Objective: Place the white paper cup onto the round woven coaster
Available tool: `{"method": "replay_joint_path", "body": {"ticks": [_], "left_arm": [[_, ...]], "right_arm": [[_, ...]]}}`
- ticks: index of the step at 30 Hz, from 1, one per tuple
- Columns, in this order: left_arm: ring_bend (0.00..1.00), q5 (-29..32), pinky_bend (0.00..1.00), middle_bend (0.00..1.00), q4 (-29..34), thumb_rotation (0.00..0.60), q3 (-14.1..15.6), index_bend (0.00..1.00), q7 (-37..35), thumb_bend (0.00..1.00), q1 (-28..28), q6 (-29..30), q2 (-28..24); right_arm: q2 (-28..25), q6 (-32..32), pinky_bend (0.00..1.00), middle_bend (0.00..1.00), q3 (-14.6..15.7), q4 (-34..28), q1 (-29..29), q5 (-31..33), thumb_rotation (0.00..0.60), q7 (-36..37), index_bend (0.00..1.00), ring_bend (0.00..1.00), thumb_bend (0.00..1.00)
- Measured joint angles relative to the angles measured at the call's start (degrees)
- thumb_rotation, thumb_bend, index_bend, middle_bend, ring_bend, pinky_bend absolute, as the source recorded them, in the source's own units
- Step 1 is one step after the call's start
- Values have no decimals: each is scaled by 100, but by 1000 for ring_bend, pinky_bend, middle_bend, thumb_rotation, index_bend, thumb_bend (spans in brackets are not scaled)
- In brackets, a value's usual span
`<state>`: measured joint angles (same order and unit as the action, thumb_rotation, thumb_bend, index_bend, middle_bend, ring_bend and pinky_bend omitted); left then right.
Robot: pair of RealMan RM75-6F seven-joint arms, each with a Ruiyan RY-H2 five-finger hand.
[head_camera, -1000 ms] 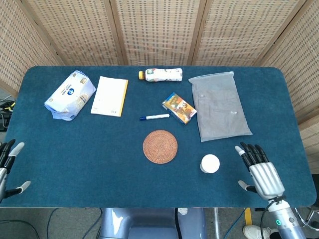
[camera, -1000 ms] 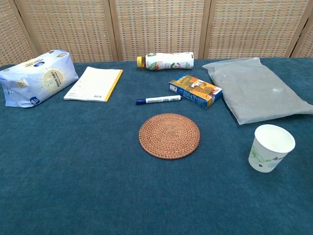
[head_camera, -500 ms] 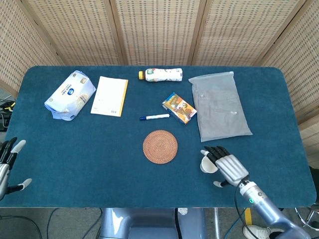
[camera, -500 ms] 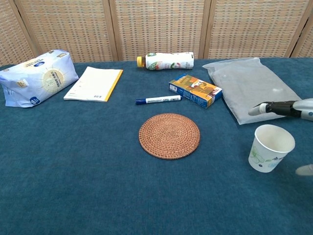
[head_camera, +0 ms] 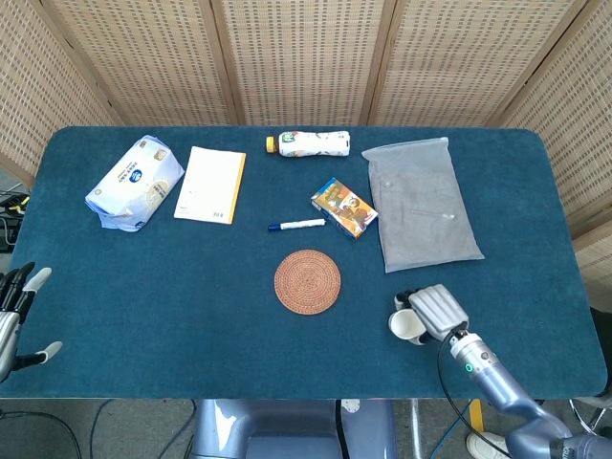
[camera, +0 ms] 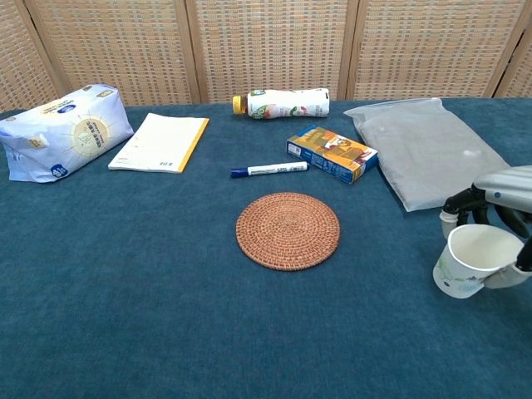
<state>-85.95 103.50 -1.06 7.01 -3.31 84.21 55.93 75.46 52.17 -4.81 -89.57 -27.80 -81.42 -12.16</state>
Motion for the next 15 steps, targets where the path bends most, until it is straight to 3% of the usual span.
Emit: {"method": "replay_joint_path", "body": {"ticks": [7, 15], "left_arm": [[0, 12, 0, 0, 13, 600, 10, 0, 32, 0, -19, -35, 6], [0, 129, 0, 0, 14, 600, -17, 0, 40, 0, -80, -157, 6]], "right_arm": [[-31, 17, 656, 500, -131, -74, -169, -51, 600, 204, 446, 511, 124], [-27, -557, 656, 500, -771, -223, -882, 487, 600, 264, 444, 504, 124]]}}
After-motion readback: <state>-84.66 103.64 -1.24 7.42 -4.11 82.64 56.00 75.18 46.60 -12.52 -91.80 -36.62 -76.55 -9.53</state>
